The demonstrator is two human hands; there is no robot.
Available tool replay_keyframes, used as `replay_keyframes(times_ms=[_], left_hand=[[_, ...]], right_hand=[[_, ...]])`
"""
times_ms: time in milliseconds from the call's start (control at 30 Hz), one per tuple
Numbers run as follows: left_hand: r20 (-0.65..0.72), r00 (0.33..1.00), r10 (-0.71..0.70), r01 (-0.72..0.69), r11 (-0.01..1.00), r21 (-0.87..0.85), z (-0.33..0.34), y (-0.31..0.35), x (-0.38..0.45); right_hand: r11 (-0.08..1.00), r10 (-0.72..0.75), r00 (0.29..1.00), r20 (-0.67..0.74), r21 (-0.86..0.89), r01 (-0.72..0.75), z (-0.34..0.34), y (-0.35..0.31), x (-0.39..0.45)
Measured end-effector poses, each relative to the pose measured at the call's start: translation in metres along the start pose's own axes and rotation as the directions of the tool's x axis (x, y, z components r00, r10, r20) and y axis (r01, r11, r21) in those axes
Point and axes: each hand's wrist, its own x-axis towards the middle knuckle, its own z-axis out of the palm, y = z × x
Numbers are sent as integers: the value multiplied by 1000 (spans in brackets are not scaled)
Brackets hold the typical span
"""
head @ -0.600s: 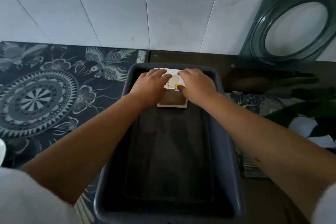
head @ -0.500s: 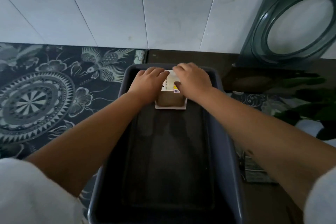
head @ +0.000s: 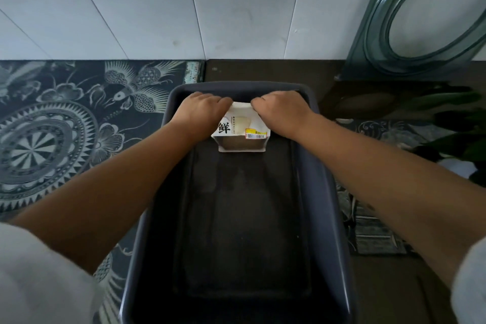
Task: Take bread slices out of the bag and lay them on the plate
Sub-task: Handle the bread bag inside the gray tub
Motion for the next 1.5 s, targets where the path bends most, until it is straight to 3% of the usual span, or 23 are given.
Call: replay_keyframes(times_ms=[267,433,633,733,1067,1233,1500], left_hand=[[-19,999,31,-32,997,-74,-30,34,-65],[-100,984,150,-160,981,-108,-49,70,-127],[-135,974,183,-207,960,-189,-50,110,-206],[-108,980,168,-186,964,-189,-46,122,-233],[-63,998,-31,13,964,-266,-44,145,-277],[-52,998,-26,13,973,-229,-45,145,-280],[-7,1000,0,-2,971,-240,-53,139,-266]], right_hand=[[999,-10,1000,-15,40,11,-30,-48,-62],[995,-32,997,-71,90,39,-48,-97,-121],[991,-48,997,-63,122,55,-52,-154,-185],[992,-32,999,-20,125,34,-49,-180,-207],[979,161,984,-75,137,-150,-41,-223,-237],[960,258,962,-93,133,-245,-44,-231,-239],[986,151,986,-72,-61,-155,-60,-234,-237]])
